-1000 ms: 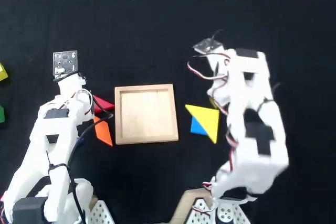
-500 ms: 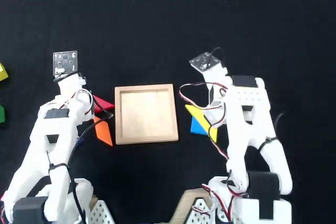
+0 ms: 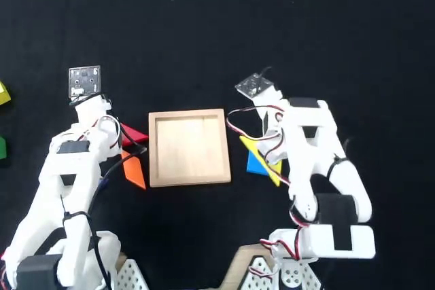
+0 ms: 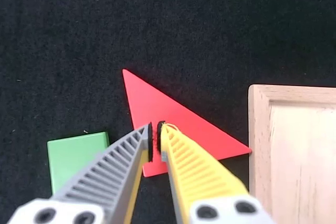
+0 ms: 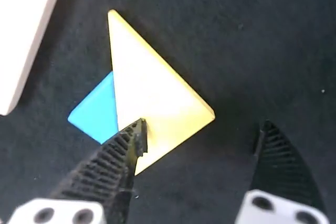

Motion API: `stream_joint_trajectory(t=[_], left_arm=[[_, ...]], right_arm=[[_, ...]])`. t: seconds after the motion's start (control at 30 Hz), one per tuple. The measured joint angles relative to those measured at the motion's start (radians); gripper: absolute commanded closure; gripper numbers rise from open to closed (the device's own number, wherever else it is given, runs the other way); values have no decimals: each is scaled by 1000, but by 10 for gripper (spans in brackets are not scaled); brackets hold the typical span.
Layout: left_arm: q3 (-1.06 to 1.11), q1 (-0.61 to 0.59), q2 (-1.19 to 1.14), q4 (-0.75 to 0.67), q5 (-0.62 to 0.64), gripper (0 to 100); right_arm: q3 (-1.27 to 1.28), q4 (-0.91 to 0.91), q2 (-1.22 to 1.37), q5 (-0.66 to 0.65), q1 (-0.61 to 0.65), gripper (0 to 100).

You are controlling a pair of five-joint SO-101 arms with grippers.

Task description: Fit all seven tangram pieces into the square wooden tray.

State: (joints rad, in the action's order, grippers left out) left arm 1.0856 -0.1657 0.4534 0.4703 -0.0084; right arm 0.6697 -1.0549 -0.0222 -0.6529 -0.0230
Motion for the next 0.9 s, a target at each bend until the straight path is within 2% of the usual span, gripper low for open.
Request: stream_joint_trajectory(t=[0.4, 0.9], left_arm=[[26, 0, -3, -64, 0, 943], [26, 0, -3, -64, 0, 943]], right_arm=[[0, 6, 8, 38, 101, 669], [0, -21, 11, 51, 106, 669]])
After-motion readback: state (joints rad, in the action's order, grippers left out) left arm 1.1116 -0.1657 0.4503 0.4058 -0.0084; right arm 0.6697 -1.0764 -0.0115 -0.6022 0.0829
